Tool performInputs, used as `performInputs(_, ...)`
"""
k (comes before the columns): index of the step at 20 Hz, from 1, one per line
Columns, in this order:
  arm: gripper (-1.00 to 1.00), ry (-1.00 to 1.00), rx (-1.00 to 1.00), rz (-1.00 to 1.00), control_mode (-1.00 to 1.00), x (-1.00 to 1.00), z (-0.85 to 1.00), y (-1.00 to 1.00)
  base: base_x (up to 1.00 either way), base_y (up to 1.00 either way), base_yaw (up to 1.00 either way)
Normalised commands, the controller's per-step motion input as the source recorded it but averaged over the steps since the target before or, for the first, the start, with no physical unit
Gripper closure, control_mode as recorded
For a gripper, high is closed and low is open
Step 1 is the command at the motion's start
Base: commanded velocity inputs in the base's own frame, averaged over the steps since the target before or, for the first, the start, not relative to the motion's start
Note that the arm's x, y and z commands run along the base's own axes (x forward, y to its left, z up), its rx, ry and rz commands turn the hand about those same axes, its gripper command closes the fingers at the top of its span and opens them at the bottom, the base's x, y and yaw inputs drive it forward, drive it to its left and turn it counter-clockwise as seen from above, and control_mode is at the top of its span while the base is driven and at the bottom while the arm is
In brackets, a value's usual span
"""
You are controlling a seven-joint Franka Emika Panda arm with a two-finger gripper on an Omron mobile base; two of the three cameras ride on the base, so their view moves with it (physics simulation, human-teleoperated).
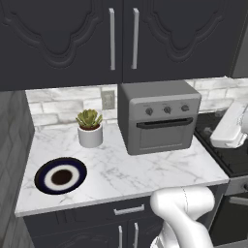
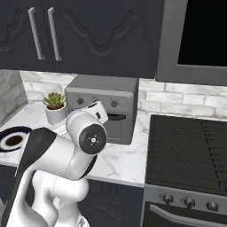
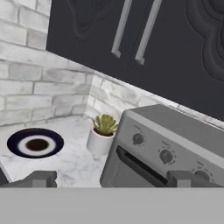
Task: Pull the toaster oven rack outwards. Pick up the baguette from the plate and place it on the toaster oven rack. Close the toaster oven door fully and set the temperature to the lowest setting.
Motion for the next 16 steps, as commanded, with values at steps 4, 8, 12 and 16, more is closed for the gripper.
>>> performInputs(4,-1.00,-0.14,0.08,0.00,-1.00,0.27,-0.38,0.06,0.00,0.00,0.00)
performInputs(8,-1.00,-0.12,0.02,0.00,-1.00,0.26,-0.30,0.16,0.00,0.00,0.00)
performInputs(12,-1.00,-0.04,0.00,0.00,-1.00,0.21,-0.18,0.19,0.00,0.00,0.00)
performInputs(16,-1.00,0.00,-0.01,0.00,-1.00,0.21,-0.10,0.23,0.00,0.00,0.00)
